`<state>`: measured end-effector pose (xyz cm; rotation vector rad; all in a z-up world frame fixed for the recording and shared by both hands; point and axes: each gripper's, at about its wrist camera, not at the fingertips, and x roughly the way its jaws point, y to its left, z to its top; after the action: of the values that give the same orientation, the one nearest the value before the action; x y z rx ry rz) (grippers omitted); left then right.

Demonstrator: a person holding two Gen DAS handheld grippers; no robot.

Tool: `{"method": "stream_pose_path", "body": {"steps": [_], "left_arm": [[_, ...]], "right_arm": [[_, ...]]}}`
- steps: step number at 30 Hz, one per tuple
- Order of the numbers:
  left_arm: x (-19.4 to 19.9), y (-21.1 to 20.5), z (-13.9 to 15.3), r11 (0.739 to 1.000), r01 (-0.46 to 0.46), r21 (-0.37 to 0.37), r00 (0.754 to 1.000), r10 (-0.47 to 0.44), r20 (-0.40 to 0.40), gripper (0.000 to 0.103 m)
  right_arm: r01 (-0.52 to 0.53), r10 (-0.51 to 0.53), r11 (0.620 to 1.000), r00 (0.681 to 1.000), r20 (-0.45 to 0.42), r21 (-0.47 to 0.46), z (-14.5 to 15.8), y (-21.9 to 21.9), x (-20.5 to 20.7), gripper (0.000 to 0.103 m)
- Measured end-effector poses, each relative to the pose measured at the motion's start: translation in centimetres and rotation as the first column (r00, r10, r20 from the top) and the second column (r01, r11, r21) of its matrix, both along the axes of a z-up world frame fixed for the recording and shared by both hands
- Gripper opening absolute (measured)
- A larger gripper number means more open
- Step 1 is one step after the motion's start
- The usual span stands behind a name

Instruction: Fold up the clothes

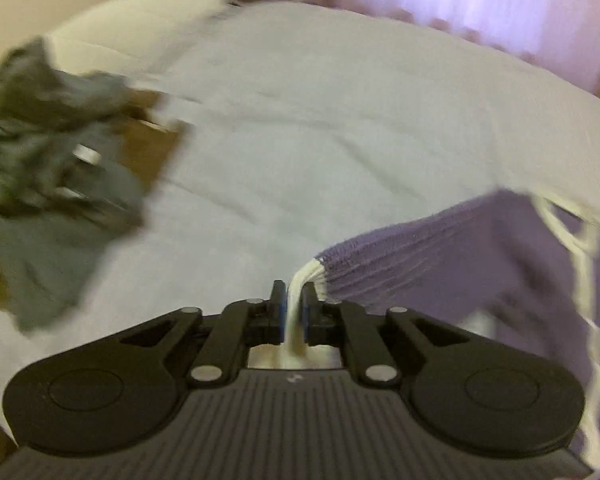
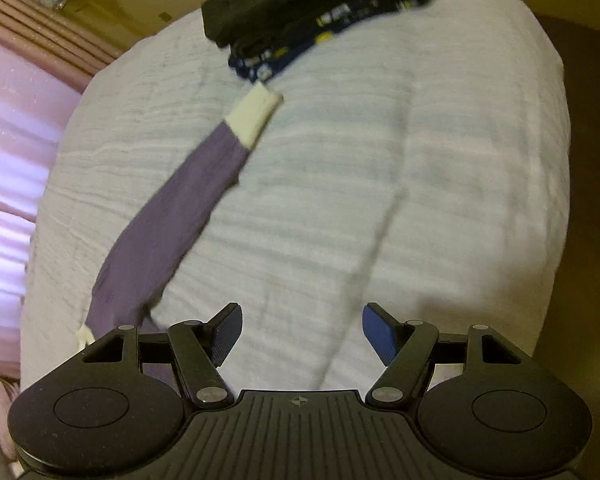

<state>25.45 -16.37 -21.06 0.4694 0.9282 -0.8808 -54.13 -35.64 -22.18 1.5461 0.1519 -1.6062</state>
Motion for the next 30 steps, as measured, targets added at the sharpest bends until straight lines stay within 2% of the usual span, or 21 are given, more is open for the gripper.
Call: {"method": "stream_pose_path", "body": {"steps": [3, 5, 12, 14, 16, 19, 23, 26, 28, 30], "left_arm": [[-0.3, 1.0, -1.2, 1.0, -0.008, 0.007, 0.999, 0.008, -0.041, 0.01], [-0.4, 1.7, -2.0, 1.0, -0.013, 0.012, 0.998, 0.014, -0.069, 0.014], [-1.0, 4.2, -4.7, 0.999, -0.03, 0.029, 0.986, 0.034, -0.164, 0.018], [-4.8, 5.1, -6.3, 1.0, 0.025, 0.018, 0.96, -0.019, -0.278, 0.018], [-8.6, 6.0, -7.9, 0.997, 0.078, 0.0, 0.919, -0.072, -0.389, 0.018], [-12.6, 6.3, -9.4, 0.993, 0.117, -0.032, 0.872, -0.118, -0.476, 0.023], [-15.5, 6.9, -12.0, 0.996, 0.051, -0.075, 0.821, -0.084, -0.565, 0.027], [-16.4, 6.6, -13.9, 0.993, -0.038, -0.109, 0.785, -0.038, -0.618, 0.029], [-16.7, 6.0, -15.2, 0.984, -0.079, -0.161, 0.77, -0.042, -0.637, 0.03], [-17.0, 5.4, -16.5, 0.97, -0.122, -0.212, 0.754, -0.049, -0.656, 0.035]], "right_arm": [[-0.019, 0.019, 1.0, 1.0, 0.024, 0.008, -0.4, 2.0, 1.9, 0.07], [-0.042, 0.042, 0.999, 0.998, 0.038, 0.002, -0.5, 3.1, 3.1, 0.07], [-0.128, 0.128, 0.992, 0.99, 0.051, 0.002, -1.1, 5.6, 4.5, 0.07], [-0.16, 0.16, 0.987, 0.985, 0.062, 0.005, -1.6, 5.8, 4.6, 0.07], [-0.214, 0.213, 0.977, 0.974, 0.072, 0.007, -2.4, 5.7, 4.8, 0.07], [-0.31, 0.308, 0.951, 0.947, 0.086, 0.007, -4.0, 5.3, 5.5, 0.07], [-0.415, 0.416, 0.909, 0.894, 0.166, -0.042, -6.8, 4.6, 6.4, 0.07], [-0.442, 0.449, 0.893, 0.862, 0.235, -0.086, -9.6, 3.7, 7.0, 0.07], [-0.444, 0.464, 0.886, 0.84, 0.279, -0.137, -11.4, 2.9, 7.5, 0.07], [-0.479, 0.513, 0.859, 0.812, 0.28, -0.182, -12.8, 1.7, 8.3, 0.07]]}}
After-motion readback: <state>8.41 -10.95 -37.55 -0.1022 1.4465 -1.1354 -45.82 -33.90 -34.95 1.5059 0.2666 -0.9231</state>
